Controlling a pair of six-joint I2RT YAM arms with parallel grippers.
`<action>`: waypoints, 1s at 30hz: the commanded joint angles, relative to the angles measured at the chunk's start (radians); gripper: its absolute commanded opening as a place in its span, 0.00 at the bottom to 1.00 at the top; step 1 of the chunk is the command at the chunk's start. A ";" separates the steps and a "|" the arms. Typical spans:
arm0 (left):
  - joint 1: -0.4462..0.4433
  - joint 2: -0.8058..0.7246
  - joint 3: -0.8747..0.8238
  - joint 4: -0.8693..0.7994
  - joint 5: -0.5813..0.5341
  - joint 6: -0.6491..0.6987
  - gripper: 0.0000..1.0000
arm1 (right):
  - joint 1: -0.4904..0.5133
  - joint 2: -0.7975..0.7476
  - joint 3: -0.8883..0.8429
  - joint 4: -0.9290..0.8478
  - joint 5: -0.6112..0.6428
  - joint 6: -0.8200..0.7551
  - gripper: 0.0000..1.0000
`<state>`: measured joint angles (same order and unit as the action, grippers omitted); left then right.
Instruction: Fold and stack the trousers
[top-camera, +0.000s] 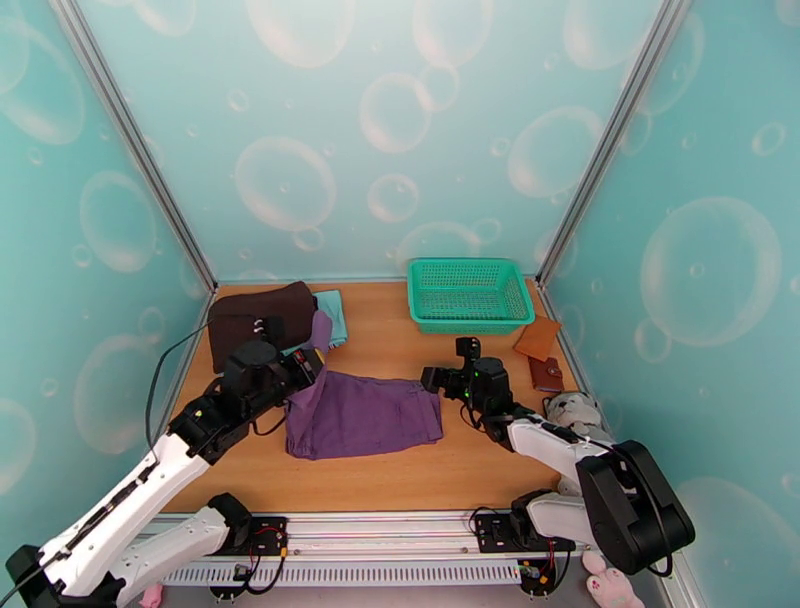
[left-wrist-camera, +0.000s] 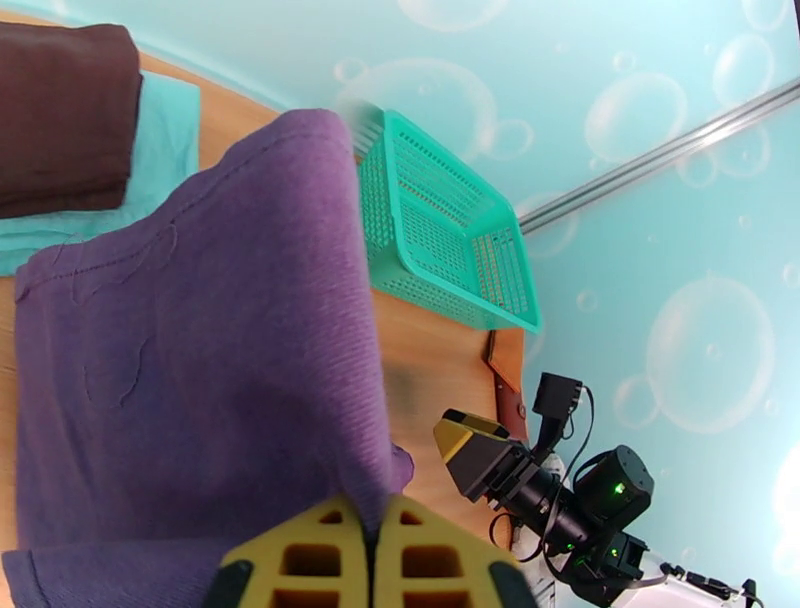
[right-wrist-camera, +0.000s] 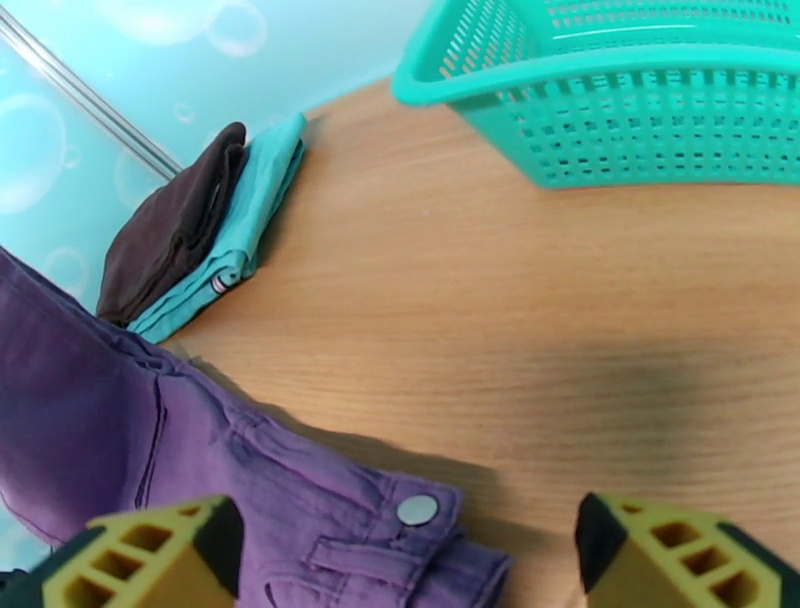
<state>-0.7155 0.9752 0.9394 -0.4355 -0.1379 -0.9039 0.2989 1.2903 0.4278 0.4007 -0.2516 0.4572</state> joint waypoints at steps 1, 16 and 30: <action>-0.096 0.054 0.047 0.079 -0.240 -0.142 0.00 | -0.006 -0.004 -0.011 0.047 -0.025 0.032 0.94; -0.306 0.328 0.141 0.189 -0.482 -0.274 0.00 | -0.009 0.012 -0.008 0.037 -0.032 0.049 0.99; -0.407 0.480 0.228 0.162 -0.506 -0.290 0.00 | -0.007 0.048 -0.011 0.066 -0.047 0.069 0.99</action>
<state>-1.1130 1.4178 1.1355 -0.3122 -0.6262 -1.1698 0.2947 1.3266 0.4244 0.4301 -0.2916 0.5053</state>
